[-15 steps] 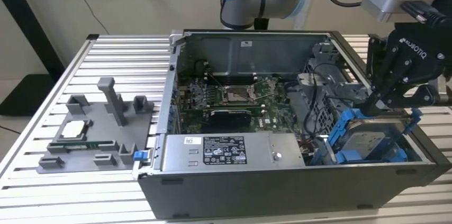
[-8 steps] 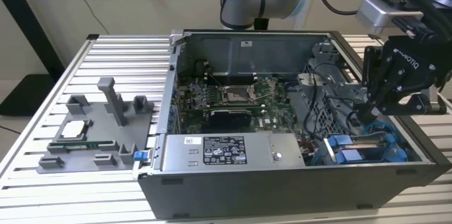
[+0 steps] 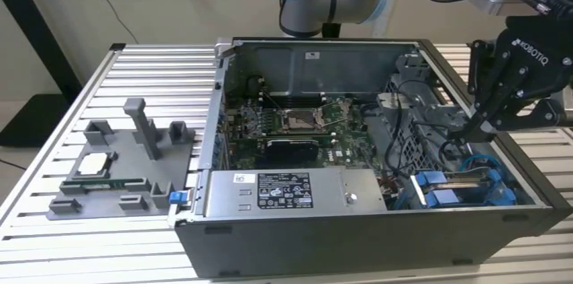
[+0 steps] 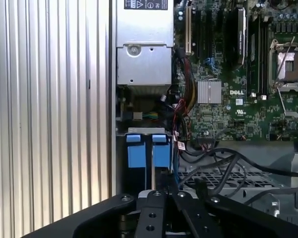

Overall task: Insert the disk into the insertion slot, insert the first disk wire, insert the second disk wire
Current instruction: 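Insert the disk into the insertion slot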

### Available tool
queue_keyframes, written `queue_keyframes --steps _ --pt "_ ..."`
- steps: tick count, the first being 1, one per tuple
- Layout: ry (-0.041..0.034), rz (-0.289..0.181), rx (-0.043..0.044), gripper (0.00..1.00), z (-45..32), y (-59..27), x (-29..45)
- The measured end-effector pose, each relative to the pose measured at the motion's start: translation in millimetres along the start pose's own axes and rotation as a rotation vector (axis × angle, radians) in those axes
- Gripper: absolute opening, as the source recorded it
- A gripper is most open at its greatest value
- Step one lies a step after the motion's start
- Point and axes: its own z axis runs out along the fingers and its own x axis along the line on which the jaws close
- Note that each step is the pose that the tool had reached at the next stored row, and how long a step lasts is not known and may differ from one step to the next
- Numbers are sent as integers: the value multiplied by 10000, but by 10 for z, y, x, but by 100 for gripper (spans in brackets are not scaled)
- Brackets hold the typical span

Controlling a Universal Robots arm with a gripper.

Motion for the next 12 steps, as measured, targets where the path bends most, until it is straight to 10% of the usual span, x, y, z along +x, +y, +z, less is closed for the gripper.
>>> queue_keyframes --steps 3,7,8,12 --pt "-28 -3 77 0 -3 0 -12" --pt "-73 -10 442 0 1 2 -56" --pt "-77 -11 497 100 6 3 -76" --pt "-80 -14 609 100 47 10 -206"
